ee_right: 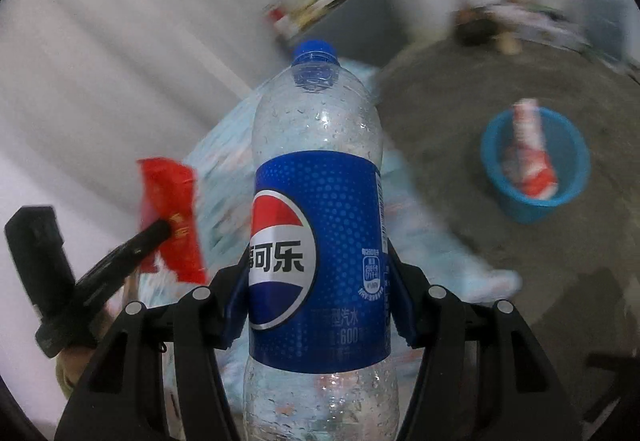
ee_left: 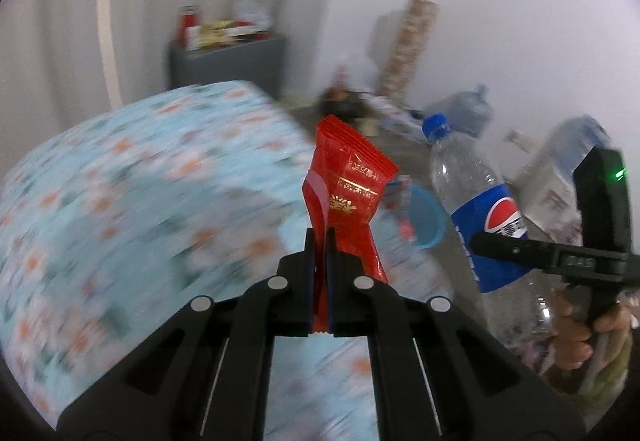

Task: Collect trash
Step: 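Carry the bottle and red packet over the wastebasket and open both grippers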

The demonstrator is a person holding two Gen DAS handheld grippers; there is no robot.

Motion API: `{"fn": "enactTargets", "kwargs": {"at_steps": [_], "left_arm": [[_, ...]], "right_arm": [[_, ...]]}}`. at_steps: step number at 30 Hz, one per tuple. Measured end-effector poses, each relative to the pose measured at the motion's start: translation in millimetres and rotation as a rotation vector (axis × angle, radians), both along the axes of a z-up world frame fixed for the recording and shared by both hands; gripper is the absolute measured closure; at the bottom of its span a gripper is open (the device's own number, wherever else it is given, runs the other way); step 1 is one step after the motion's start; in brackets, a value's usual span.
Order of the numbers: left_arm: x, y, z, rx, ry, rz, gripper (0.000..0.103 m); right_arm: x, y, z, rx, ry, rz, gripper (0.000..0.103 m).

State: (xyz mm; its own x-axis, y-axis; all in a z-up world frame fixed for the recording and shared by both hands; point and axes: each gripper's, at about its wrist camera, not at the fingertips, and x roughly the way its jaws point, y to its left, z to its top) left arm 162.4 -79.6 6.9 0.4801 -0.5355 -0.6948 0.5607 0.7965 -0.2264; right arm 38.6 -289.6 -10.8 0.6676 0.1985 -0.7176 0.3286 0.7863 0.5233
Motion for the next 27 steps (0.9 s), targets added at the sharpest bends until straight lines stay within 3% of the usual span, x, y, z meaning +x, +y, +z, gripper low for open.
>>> {"fn": "enactTargets", "kwargs": {"at_steps": [4, 7, 13, 17, 19, 21, 22, 24, 27], "left_arm": [[23, -84, -8, -0.029, 0.076, -0.156, 0.101], [42, -157, -28, -0.018, 0.166, -0.261, 0.101], [88, -293, -83, 0.079, 0.280, -0.394, 0.100], [114, -362, -122, 0.162, 0.327, -0.427, 0.099], [126, -398, -143, 0.209, 0.353, -0.425, 0.090], [142, -420, -166, 0.255, 0.385, -0.408, 0.041], [148, -430, -174, 0.275, 0.381, -0.386, 0.035], [152, -433, -184, 0.293, 0.350, -0.353, 0.035], [153, -420, -184, 0.243, 0.380, -0.334, 0.035]], "right_arm": [[-31, -73, -18, 0.010, 0.038, -0.209, 0.046], [-46, -130, -50, 0.064, 0.091, -0.338, 0.046], [-41, -206, -121, 0.209, 0.146, -0.442, 0.045], [-20, -252, -168, 0.315, 0.171, -0.468, 0.045], [-2, -273, -191, 0.351, 0.178, -0.455, 0.044], [14, -291, -217, 0.390, 0.188, -0.480, 0.038], [19, -300, -230, 0.421, 0.185, -0.498, 0.034], [24, -313, -256, 0.448, 0.211, -0.563, 0.032], [20, -314, -270, 0.473, 0.194, -0.613, 0.032]]}}
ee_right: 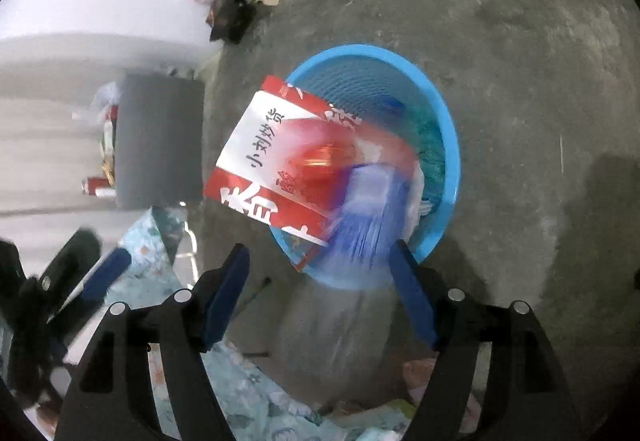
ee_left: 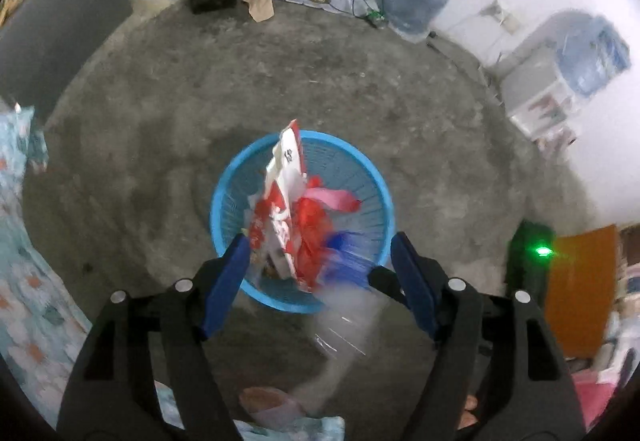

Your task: Collect trash

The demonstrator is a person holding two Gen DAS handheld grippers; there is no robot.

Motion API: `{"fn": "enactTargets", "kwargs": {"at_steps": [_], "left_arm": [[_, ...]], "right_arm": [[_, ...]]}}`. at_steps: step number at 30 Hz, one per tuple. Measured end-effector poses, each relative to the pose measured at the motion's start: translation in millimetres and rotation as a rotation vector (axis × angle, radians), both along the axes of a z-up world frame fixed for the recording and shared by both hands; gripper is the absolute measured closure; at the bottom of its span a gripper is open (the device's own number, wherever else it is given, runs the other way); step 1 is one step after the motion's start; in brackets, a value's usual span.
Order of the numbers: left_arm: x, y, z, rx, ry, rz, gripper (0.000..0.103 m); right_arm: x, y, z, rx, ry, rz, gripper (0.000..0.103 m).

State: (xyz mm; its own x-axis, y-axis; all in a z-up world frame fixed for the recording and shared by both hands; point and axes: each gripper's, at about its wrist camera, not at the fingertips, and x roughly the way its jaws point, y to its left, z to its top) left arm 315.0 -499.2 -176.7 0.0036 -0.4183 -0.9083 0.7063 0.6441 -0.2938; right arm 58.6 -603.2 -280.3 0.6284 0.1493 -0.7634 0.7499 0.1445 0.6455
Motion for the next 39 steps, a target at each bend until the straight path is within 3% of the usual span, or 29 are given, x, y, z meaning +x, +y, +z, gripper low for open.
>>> {"fn": "enactTargets", "kwargs": {"at_steps": [4, 8, 14, 18, 23, 27, 32, 39], "left_arm": [[-5, 15, 21, -0.039, -0.027, -0.016, 0.034], [-24, 37, 69, -0.124, -0.084, -0.041, 0.033], [-69, 105, 149, -0.250, -0.179, -0.068, 0.025], [-108, 175, 196, -0.302, -0.246, -0.046, 0.018], [-147, 282, 234, -0.344, -0.331, 0.118, 0.013], [-175, 357, 245, -0.341, -0.404, 0.289, 0.010], [-208, 420, 241, -0.230, -0.519, 0.501, 0.009], [-243, 472, 221, -0.107, -0.514, 0.731, 0.009]], "right_arm": [[-12, 14, 10, -0.037, -0.016, -0.004, 0.032], [-15, 31, 39, -0.114, -0.011, 0.013, 0.032], [-21, 73, 112, -0.311, -0.015, 0.101, 0.032], [-14, 121, 168, -0.473, -0.035, 0.222, 0.028], [-12, 206, 240, -0.686, -0.109, 0.400, 0.017], [-17, 267, 278, -0.809, -0.171, 0.504, 0.009], [-25, 325, 310, -0.909, -0.211, 0.565, 0.007], [-46, 396, 330, -1.027, -0.245, 0.652, 0.007]]}}
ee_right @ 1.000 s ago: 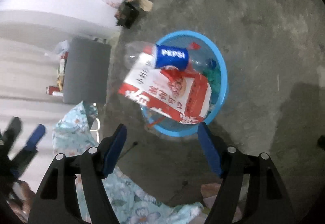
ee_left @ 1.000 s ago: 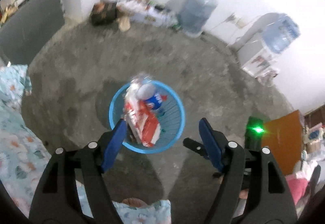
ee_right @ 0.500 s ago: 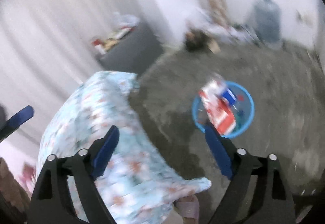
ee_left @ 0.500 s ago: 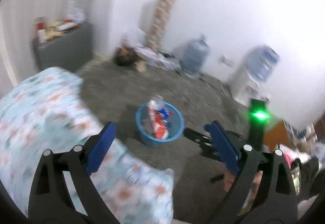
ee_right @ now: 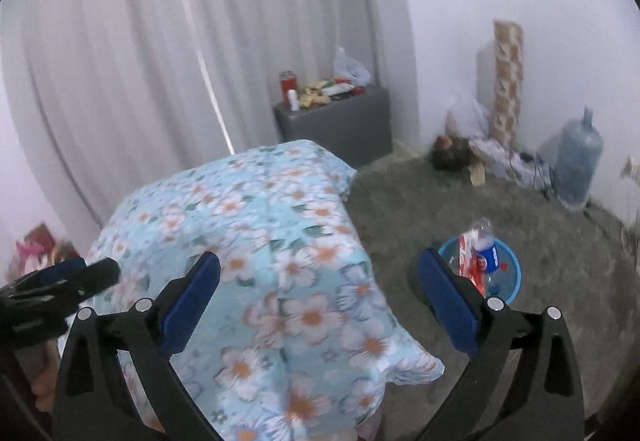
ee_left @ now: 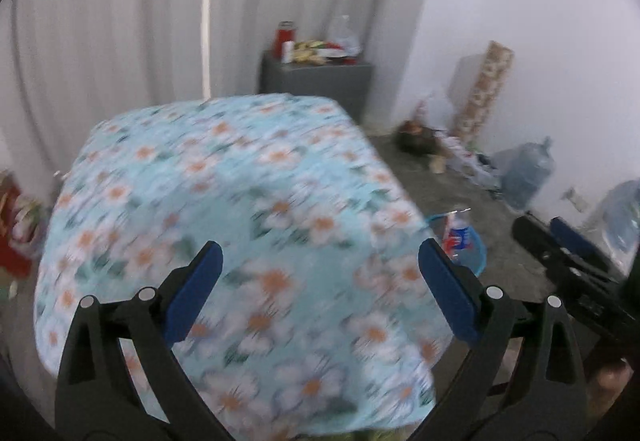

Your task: Collect trash

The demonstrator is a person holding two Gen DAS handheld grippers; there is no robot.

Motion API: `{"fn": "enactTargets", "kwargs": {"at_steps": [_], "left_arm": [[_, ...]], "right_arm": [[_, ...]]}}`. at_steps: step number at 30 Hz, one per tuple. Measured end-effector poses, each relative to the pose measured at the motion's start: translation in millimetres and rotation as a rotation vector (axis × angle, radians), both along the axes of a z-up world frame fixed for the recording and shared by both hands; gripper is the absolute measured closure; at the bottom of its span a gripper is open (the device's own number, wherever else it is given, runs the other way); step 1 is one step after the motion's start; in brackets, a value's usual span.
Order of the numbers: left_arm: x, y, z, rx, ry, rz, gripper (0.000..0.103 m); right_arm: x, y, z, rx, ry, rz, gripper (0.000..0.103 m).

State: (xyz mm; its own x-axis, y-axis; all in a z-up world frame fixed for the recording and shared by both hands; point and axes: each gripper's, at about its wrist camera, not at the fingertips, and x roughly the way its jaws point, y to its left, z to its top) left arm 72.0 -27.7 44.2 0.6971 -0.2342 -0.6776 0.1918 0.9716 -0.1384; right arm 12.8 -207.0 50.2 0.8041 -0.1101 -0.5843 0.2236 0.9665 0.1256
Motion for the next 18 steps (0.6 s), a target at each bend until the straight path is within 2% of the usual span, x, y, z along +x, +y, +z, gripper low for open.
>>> {"fn": "enactTargets", "kwargs": {"at_steps": [3, 9, 14, 18], "left_arm": [[-18, 12, -13, 0.063, -0.012, 0.066, 0.009], [-38, 30, -39, 0.135, 0.020, 0.221, 0.009], [-46, 38, -66, 0.179, 0.165, 0.277, 0.009], [-48, 45, -73, 0.179, 0.196, 0.297, 0.009]], "right_arm": [[-5, 26, -7, -0.052, 0.038, 0.034, 0.007], [-6, 56, -35, -0.116, 0.193, 0.070, 0.007], [-19, 67, -51, -0.176, 0.209, 0.053, 0.007], [-20, 63, -59, -0.168, 0.274, 0.021, 0.007]]}}
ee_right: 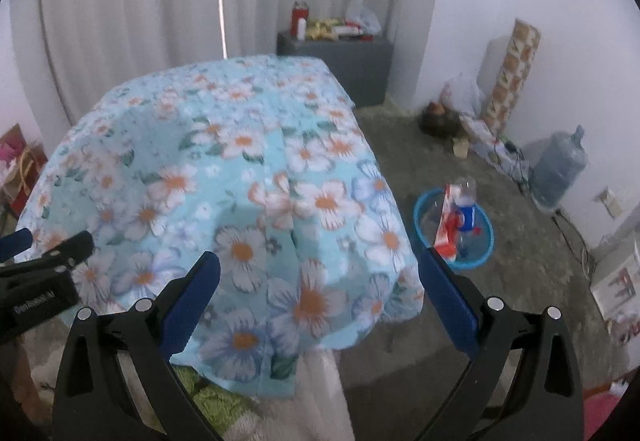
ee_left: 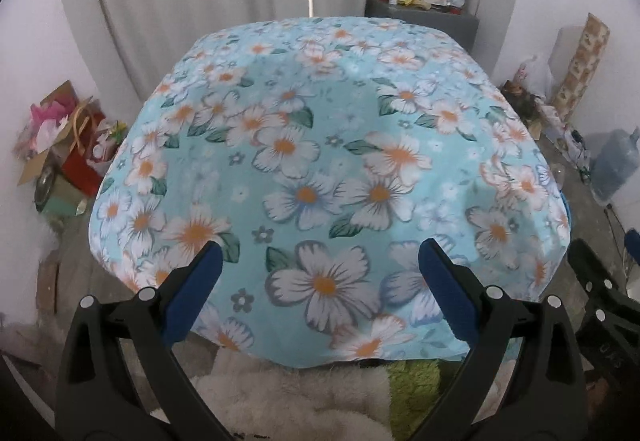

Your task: Collect trash

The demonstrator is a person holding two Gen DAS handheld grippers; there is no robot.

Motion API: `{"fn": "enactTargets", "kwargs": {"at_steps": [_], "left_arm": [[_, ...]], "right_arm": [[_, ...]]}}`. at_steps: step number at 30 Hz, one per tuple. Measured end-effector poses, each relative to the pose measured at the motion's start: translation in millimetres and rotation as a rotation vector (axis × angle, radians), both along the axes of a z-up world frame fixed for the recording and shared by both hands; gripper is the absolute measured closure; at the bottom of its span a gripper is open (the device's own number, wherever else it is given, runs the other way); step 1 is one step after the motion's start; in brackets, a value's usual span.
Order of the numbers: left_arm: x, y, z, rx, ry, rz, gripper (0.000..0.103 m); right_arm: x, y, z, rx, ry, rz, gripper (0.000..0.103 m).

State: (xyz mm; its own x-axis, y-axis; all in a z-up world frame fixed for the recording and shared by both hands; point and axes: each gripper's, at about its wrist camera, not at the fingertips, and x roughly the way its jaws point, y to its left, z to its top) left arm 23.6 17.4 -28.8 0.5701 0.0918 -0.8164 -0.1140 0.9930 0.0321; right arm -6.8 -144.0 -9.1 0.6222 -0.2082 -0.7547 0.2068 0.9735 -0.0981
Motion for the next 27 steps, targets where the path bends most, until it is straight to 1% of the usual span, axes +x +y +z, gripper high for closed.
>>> {"fn": "enactTargets", "kwargs": {"at_steps": [3, 8, 12, 27], "left_arm": [[1, 0, -1, 0.008, 0.010, 0.002, 0.009], [0, -4, 3, 0.034, -0.005, -0.015, 0.009], [2, -6, 4, 0.038, -0.007, -0.029, 0.009], [4, -12, 6, 0.025, -0.007, -0.052, 0.009]], "right_arm": [[-2, -2, -7, -0.008, 0.031, -0.028, 0.007], [-5, -8, -13, -0.017, 0.045, -0.069, 0.007], [-7, -13, -16, -0.016, 0.062, -0.095, 0.007], [-7, -14, -19, -0.032, 0.081, -0.103, 0.007]]}}
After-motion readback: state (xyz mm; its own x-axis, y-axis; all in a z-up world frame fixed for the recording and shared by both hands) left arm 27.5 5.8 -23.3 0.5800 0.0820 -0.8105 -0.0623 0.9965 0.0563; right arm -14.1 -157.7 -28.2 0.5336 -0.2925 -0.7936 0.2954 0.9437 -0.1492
